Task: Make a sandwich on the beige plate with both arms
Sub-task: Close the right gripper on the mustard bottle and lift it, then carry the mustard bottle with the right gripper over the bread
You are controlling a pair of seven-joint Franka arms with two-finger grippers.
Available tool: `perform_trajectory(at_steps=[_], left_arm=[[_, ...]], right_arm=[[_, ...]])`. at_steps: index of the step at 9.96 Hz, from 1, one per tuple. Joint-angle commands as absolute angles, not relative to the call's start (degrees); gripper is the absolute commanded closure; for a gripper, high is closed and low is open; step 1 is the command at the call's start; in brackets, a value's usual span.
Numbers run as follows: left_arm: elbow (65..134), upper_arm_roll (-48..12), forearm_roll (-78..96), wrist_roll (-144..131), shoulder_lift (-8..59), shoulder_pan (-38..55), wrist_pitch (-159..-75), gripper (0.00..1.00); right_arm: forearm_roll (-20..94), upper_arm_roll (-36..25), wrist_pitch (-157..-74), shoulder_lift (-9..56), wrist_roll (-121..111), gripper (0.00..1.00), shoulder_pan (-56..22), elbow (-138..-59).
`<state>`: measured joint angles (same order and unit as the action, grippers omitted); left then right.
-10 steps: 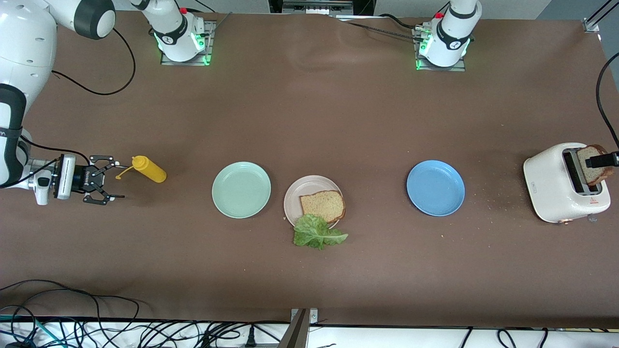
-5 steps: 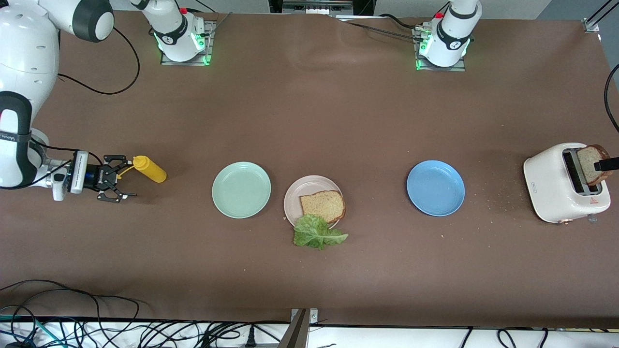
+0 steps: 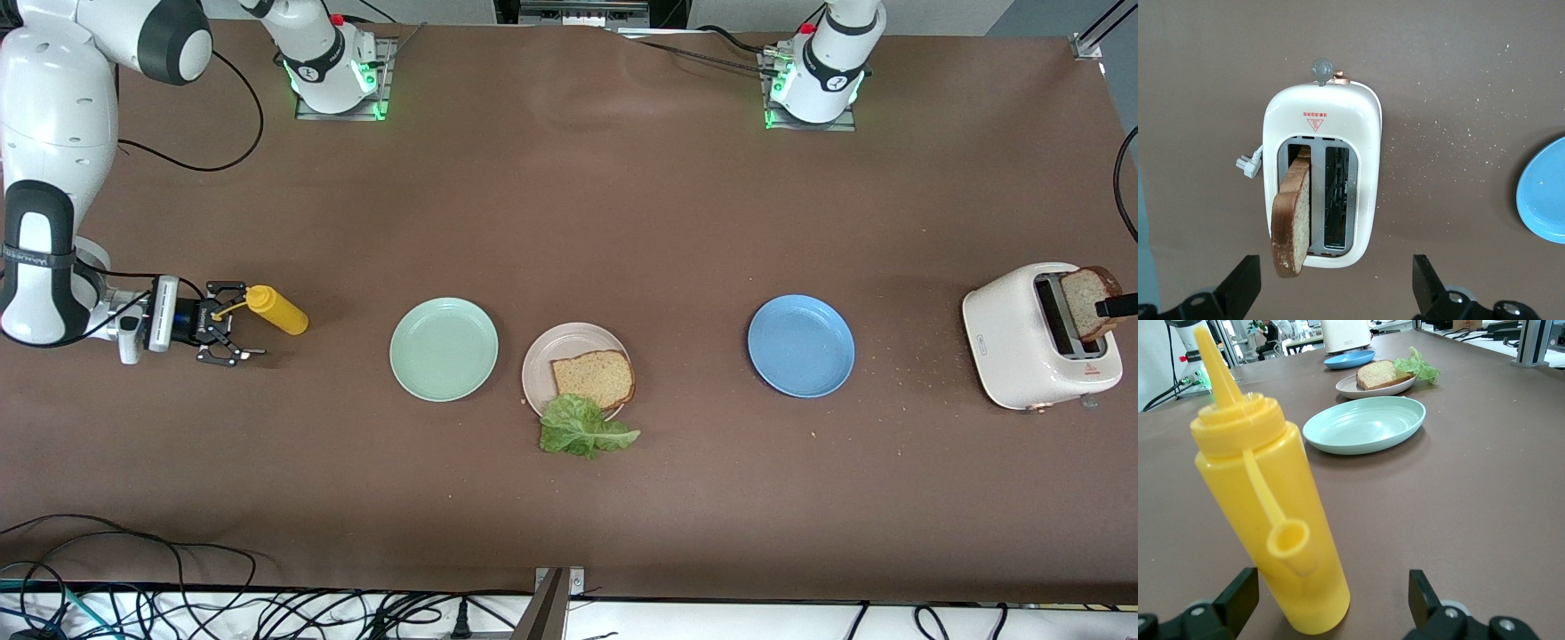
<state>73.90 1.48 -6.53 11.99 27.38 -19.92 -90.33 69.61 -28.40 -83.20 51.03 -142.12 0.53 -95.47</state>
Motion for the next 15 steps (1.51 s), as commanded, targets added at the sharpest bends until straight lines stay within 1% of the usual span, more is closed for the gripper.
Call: perform_trajectory(at_steps=[1,4,5,6,7,8,9,12,15], left_arm=[[73.0,1.1,-8.2,13.4,28.7,-21.7,-93.4,0.00],[73.2,1.1,-8.3,16.6,29.6,-23.5,-94.9,0.00],[73.6,1.1,-8.2,16.7,29.8,-24.1,-95.4,0.00],[73.9,1.1,-8.2,16.7,30.0,-24.1,-95.4,0.00],[75.0,1.1,-8.2,16.7,30.0,-24.2,-95.7,0.00],[76.4,1.1,-8.1,16.7,30.0,-24.6,-97.1,0.00],[78.6,1.1,-7.8,16.7,29.8,-24.7,-98.9,0.00],[80.8,0.7,-7.4,16.7,29.5,-25.8,-100.6,0.00],[81.9,0.6,-7.4,16.7,29.2,-25.8,-100.8,0.00]], right_arm=[[71.1,-27.5,-82.2,51.3,-143.5,0.01,1.6,-97.0],[72.5,-26.5,-82.3,52.1,-143.5,0.01,1.6,-97.2],[73.1,-26.3,-82.4,52.6,-143.5,0.03,1.4,-97.2],[74.2,-25.6,-83.0,52.6,-143.6,0.14,1.3,-97.1],[74.8,-25.5,-83.2,52.8,-143.6,0.42,1.1,-97.1],[75.0,-25.5,-83.5,52.8,-143.6,0.67,1.0,-96.8],[75.0,-25.5,-84.2,52.6,-143.8,0.84,1.0,-96.4],[75.3,-25.5,-89.5,52.0,-142.9,0.85,-2.4,-93.0],[76.5,-25.6,-98.1,50.4,-140.0,0.85,-8.8,-92.0]])
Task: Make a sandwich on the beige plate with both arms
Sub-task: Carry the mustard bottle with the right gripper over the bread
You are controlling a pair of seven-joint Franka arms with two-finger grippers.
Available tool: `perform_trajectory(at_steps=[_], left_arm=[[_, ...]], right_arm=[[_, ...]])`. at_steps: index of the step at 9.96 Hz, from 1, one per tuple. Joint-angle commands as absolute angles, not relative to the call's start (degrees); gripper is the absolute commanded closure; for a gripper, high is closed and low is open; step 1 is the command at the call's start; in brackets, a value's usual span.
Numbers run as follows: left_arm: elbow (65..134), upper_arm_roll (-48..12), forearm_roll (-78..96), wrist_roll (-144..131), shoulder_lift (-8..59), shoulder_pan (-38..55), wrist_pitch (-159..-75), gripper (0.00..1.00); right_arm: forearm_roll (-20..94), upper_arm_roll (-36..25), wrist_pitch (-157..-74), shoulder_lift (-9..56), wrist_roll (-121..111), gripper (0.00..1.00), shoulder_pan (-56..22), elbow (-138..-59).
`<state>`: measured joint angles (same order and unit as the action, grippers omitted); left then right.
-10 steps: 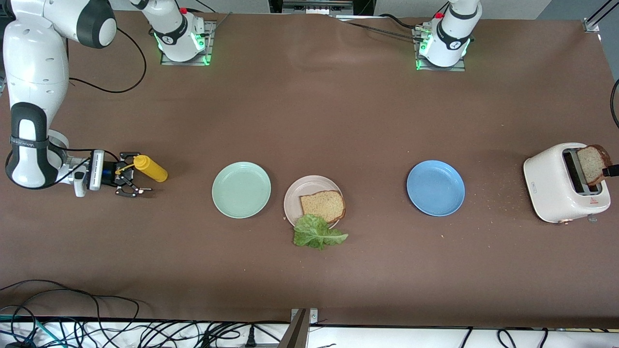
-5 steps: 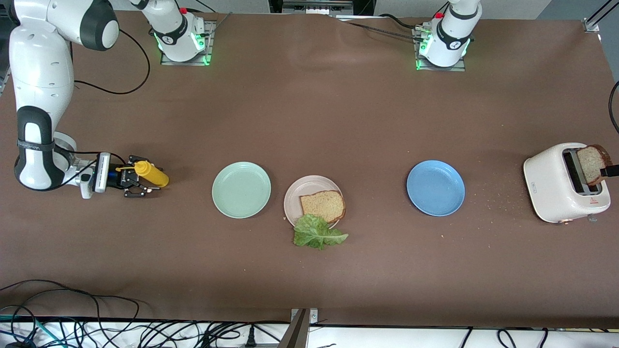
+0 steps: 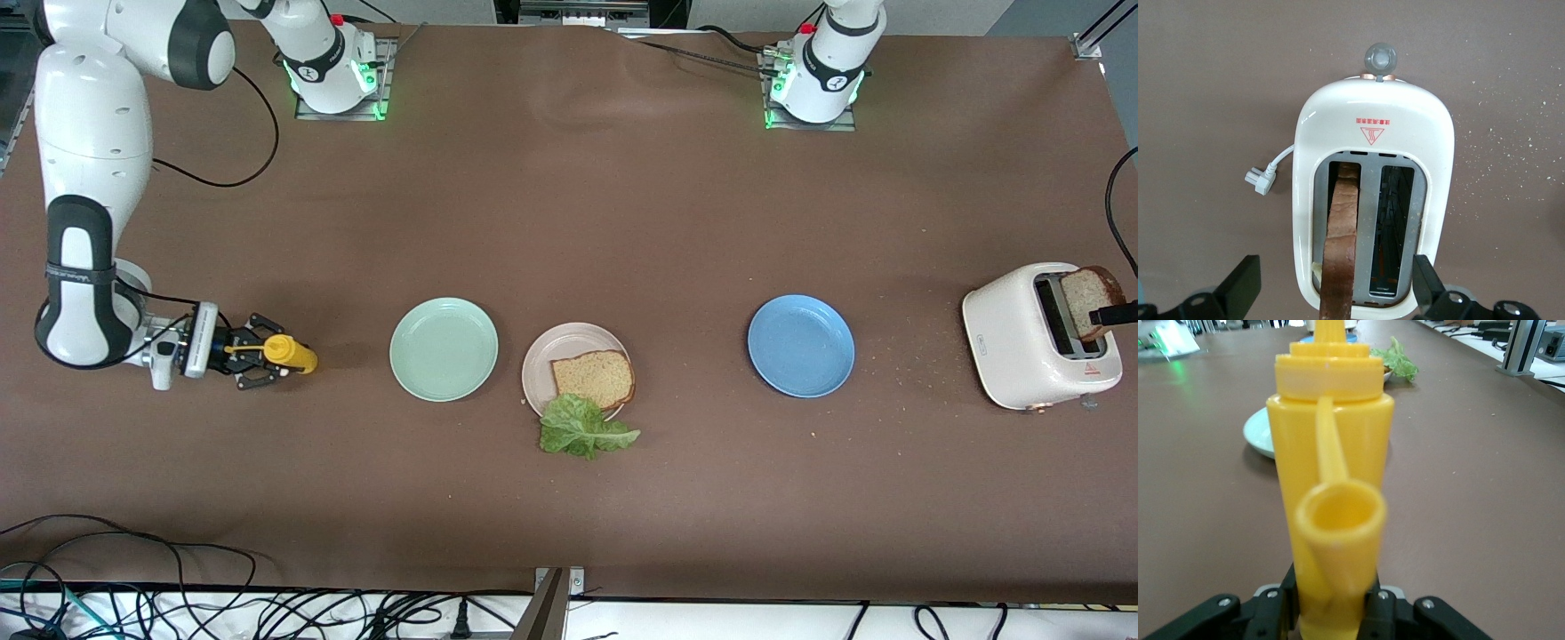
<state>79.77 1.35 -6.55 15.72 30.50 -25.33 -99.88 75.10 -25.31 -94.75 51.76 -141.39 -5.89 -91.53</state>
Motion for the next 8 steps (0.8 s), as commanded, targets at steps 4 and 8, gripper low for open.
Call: perform_trajectory(at_steps=[4,8], left_arm=[[89.1,0.6,-7.4,16.7,26.0,-25.9,-106.5,0.00],[89.4,0.6,-7.4,17.3,26.0,-26.0,-106.4,0.00]], right_arm=[[77.3,-26.7,-109.0,47.9,-133.8,0.85,-17.2,-91.9],[75.0,-37.0,-114.2,46.7,-117.1,0.84,-32.4,-90.9]])
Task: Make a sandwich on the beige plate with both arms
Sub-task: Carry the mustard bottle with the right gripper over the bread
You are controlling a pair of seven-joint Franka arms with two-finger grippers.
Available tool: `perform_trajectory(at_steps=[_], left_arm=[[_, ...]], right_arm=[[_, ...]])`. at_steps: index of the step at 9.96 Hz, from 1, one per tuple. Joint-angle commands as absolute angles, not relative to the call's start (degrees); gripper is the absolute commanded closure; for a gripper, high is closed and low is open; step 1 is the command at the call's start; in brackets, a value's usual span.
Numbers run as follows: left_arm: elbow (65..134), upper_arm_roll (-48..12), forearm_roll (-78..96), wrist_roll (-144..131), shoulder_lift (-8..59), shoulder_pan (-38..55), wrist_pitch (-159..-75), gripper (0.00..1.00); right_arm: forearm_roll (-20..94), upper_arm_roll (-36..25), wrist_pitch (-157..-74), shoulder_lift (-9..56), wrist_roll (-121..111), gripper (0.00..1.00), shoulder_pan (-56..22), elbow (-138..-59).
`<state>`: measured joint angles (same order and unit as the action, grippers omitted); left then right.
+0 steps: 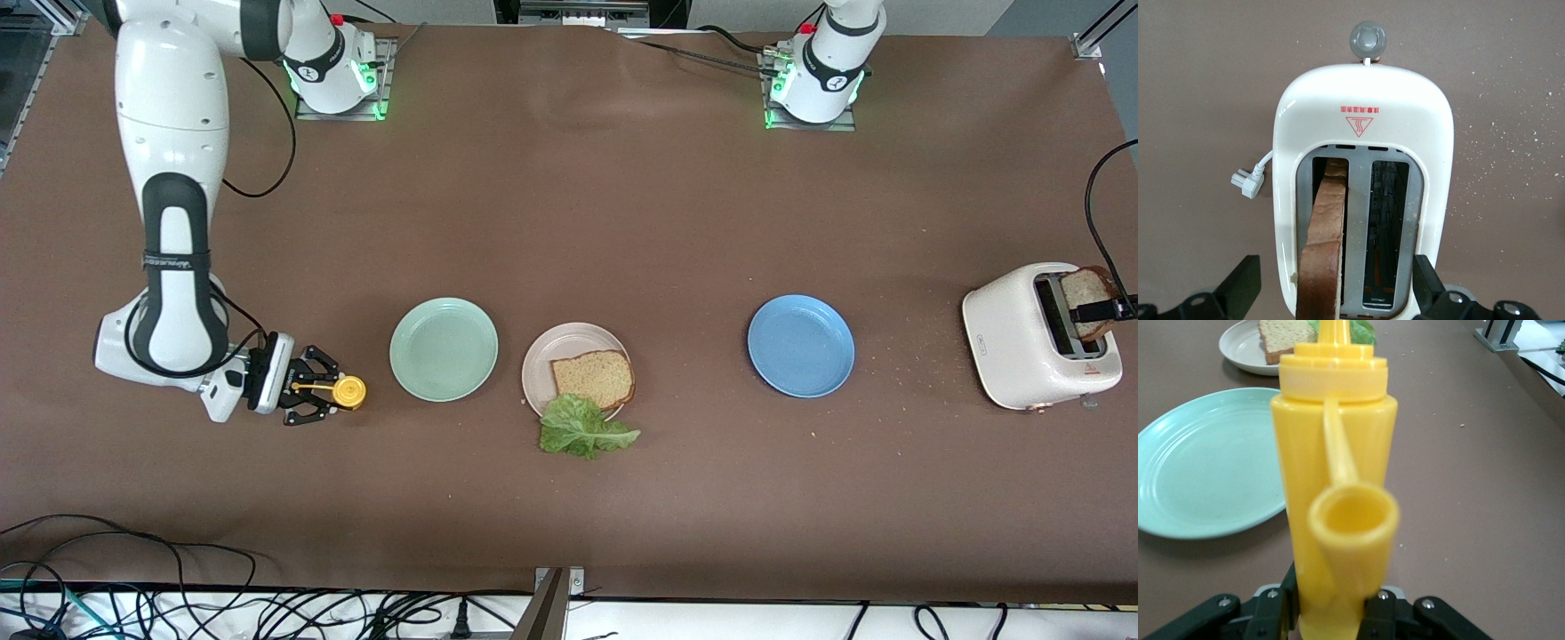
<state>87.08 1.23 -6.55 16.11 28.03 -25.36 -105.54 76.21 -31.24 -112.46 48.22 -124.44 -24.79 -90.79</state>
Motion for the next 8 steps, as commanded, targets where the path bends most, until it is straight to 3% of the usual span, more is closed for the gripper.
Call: perform_trajectory(at_steps=[1,3,8], left_arm=[[89.4,0.6,-7.4,17.4,26.0,-26.1,-106.4,0.00],[89.4,0.6,-7.4,17.4,26.0,-26.1,-106.4,0.00],[89.3,0.6,-7.4,17.4,26.0,-26.1,-106.4,0.00]], right_arm=[[73.2,-41.8,-115.0,46.9,-111.7,0.84,-38.0,-89.8],[66.1,-44.6,-119.1,47.1,-101.6,0.84,-44.4,-88.4],[43.5,-44.6,-128.8,47.3,-77.2,0.83,-54.7,-88.0]])
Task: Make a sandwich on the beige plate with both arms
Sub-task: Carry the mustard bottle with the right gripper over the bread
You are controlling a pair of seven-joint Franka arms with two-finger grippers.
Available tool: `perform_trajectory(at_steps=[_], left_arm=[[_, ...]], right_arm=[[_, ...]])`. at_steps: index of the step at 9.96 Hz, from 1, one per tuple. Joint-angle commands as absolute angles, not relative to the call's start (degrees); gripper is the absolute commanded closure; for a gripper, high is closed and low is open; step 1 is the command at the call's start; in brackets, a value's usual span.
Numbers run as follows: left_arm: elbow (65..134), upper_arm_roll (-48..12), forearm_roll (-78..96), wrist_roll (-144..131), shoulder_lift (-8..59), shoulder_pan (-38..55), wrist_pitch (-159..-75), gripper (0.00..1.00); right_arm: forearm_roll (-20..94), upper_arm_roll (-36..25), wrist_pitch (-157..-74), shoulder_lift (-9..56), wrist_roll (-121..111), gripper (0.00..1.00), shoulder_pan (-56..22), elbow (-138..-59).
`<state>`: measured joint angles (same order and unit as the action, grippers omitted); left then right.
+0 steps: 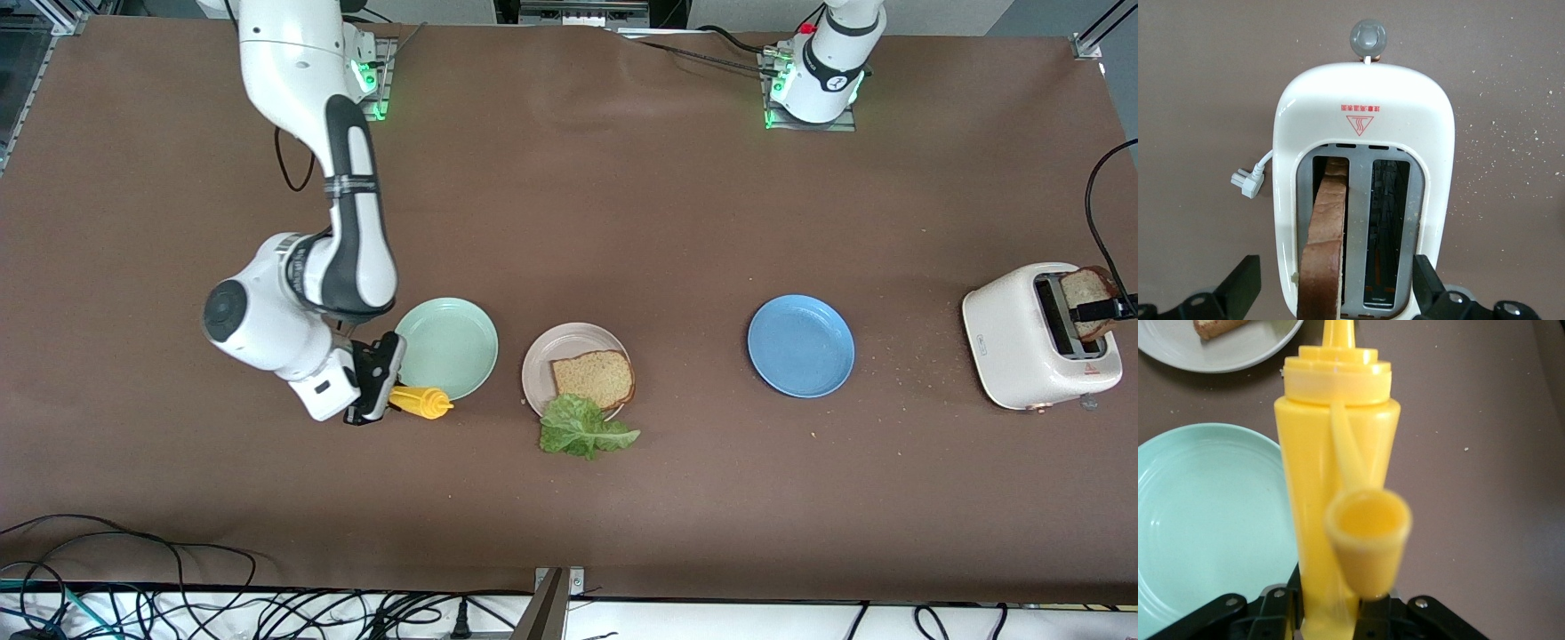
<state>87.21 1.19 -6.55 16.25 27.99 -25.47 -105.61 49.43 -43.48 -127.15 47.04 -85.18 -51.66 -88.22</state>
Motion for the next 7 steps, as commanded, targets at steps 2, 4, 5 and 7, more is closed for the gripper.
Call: perform_trajectory(at_steps=[2,4,5,7], left_arm=[[89.3,0.6,-7.4,17.4,26.0,-26.0,-106.4,0.00],[89.3,0.6,-7.4,17.4,26.0,-26.0,-106.4,0.00],[89.3,0.6,-7.4,17.5,26.0,-26.1,-106.4,0.00],[89.3,0.6,-7.5,17.5,26.0,-26.0,-106.3,0.00]], right_arm=[[33.3,-44.6,-130.7,47.7,-64.4,0.83,-58.5,-88.0],[25.5,-44.4,-130.3,48.7,-54.6,0.83,-60.5,-84.9],[22.7,-44.3,-130.3,48.8,-49.1,0.82,-61.6,-84.6],[16.0,-44.4,-130.3,49.3,-38.8,0.82,-64.7,-84.4]])
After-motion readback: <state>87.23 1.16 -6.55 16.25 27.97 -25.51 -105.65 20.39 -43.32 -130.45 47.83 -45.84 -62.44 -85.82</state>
